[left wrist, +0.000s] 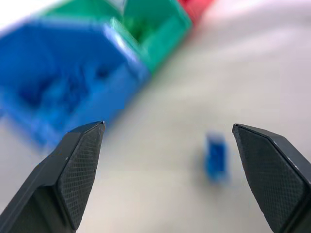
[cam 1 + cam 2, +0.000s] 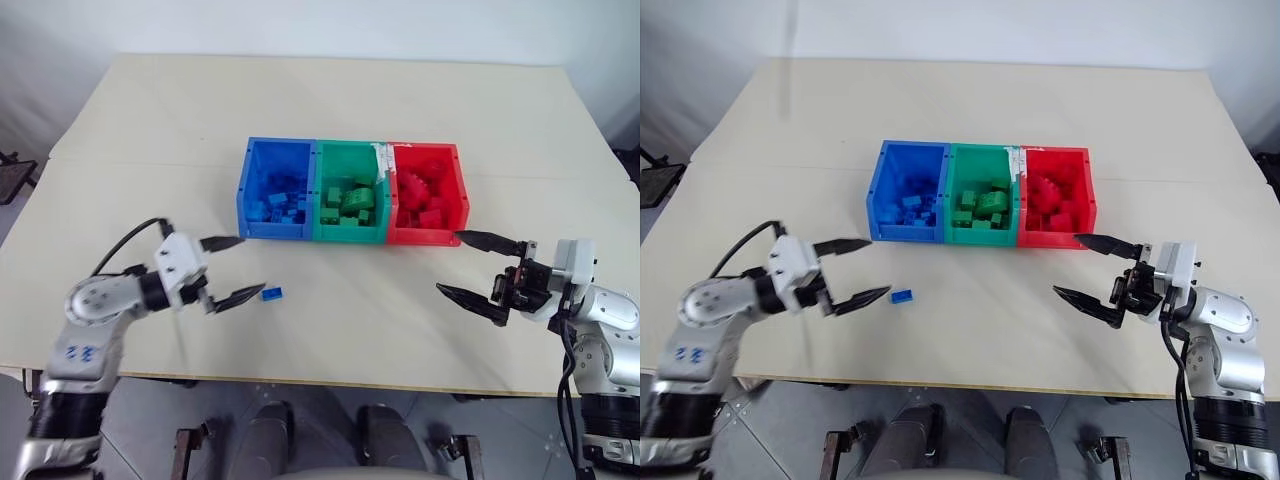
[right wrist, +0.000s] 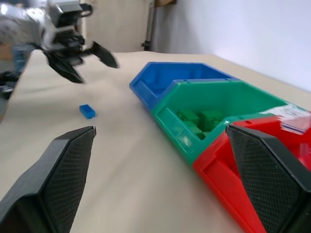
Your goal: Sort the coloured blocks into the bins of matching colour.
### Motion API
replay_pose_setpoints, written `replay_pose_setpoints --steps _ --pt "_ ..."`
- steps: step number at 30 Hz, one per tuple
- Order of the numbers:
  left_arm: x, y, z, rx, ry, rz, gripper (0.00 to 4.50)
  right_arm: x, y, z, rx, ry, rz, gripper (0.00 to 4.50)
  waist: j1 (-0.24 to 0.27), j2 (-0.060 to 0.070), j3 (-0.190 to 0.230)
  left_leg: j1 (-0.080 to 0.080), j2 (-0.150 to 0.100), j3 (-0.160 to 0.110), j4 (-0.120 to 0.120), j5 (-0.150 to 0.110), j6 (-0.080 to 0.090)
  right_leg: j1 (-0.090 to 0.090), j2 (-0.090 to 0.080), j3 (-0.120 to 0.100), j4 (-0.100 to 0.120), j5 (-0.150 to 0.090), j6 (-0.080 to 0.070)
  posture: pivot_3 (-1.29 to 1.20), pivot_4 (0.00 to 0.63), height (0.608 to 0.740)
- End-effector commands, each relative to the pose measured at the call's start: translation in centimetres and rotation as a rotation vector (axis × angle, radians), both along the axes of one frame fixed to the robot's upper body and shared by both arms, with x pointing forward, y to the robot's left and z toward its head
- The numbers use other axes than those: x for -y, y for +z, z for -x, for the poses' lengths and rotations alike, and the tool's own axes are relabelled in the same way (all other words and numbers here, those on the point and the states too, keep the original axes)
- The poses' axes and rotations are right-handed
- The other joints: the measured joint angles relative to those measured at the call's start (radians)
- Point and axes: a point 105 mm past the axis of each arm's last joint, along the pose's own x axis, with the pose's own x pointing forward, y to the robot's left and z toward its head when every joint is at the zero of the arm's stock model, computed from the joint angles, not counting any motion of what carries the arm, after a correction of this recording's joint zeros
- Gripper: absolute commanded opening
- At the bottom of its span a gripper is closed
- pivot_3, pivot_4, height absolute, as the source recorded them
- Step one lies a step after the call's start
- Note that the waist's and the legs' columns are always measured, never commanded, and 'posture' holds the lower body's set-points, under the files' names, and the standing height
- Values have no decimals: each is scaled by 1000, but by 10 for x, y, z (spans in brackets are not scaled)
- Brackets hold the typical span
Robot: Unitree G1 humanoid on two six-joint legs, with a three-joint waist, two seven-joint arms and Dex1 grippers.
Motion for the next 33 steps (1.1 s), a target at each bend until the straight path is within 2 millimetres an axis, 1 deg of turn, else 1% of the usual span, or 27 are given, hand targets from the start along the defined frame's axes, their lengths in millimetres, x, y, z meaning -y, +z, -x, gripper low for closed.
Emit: replay_pose_setpoints --steps 1,3,4,5,6,7,9,10,12,13,14,16,18,19,21,24,27,30,33 --pt "-13 6 19 17 4 -8 4474 1 -2 2 16 44 42 4500 9 0 0 0 0 0 0 0 0 1 0 0 0 0 0 0 150 740" --pt "-33 -6 31 -10 68 -26 4474 1 -7 2 8 67 60 4500 6 0 0 0 0 -1 0 0 1 1 -2 0 -1 0 0 0 150 740" --pt "-41 -10 36 -30 93 -1 4474 1 -9 1 6 73 64 4500 4 0 0 0 0 0 0 -1 2 1 -2 0 -1 0 0 0 150 740" --pt "-44 -11 39 -40 106 19 4474 1 -9 1 5 75 65 4500 4 0 0 0 0 0 0 -1 2 1 -2 0 -1 0 0 0 150 740" --pt "-53 -11 42 -45 152 59 4474 2 -11 0 -2 77 65 4500 4 0 0 0 0 0 0 -1 2 1 -2 0 -2 0 0 0 150 740" --pt "-61 -13 45 -41 187 54 4474 3 -12 0 -7 77 66 4500 4 0 0 0 0 -1 -1 -1 2 1 -2 0 -1 0 0 0 150 740" --pt "-68 -15 50 -48 216 64 4474 5 -14 -2 -18 78 71 4500 3 0 0 0 0 0 0 -1 1 1 -1 -1 -1 0 0 0 150 740" --pt "-67 -17 51 -55 204 60 4474 6 -15 -2 -21 78 73 4500 3 0 0 0 0 0 0 -1 1 1 -1 0 -1 0 0 0 150 740" --pt "-61 -16 51 -58 182 69 4474 8 -16 -3 -25 76 76 4500 4 0 0 0 0 0 0 -1 1 1 -1 0 -1 0 0 0 150 740" --pt "-55 -16 49 -79 164 72 4474 8 -16 -3 -25 76 77 4500 4 0 0 0 0 0 0 -1 1 1 -1 0 -1 0 0 0 150 740" --pt "-49 -19 49 -138 142 82 4474 8 -16 -3 -26 75 78 4500 5 0 0 0 0 0 0 -1 1 1 -1 0 -1 0 0 0 150 740" --pt "-30 -17 48 -139 57 58 4474 8 -16 0 -31 83 82 4500 4 0 0 0 0 0 0 -1 1 1 -1 0 -1 0 0 0 150 740" --pt "-7 -13 39 -107 -11 55 4474 6 -16 6 -52 109 96 4500 7 0 0 0 0 0 0 -1 1 1 -2 0 -1 0 0 0 150 740" --pt "1 -13 35 -104 -31 53 4474 5 -17 9 -62 122 103 4500 10 1 0 0 0 -1 0 -1 1 1 -2 0 -1 0 0 0 150 740" --pt "17 -18 20 -97 -50 41 4474 2 -15 12 -60 127 101 4500 7 0 0 0 0 -1 0 -1 1 1 -1 0 -1 0 0 0 150 740" --pt "35 -26 1 -99 -49 33 4474 -1 -12 13 -46 113 79 4500 4 1 0 0 -1 0 0 -1 1 1 -1 0 0 0 0 0 150 740" --pt "45 -38 -12 -119 -49 -5 4474 -7 -7 16 -29 115 30 4500 -2 1 0 1 -1 1 0 -1 0 0 0 0 0 0 0 0 150 740" --pt "42 -45 -20 -117 -31 -54 4474 -18 -4 20 -19 115 -35 4500 -2 1 0 0 0 1 -1 0 0 -1 1 0 0 0 0 0 150 740" --pt "39 -45 -30 -127 5 -31 4474 -28 -5 21 -10 112 -78 4500 3 1 0 0 -1 1 0 0 0 -1 0 0 1 0 0 0 150 740"
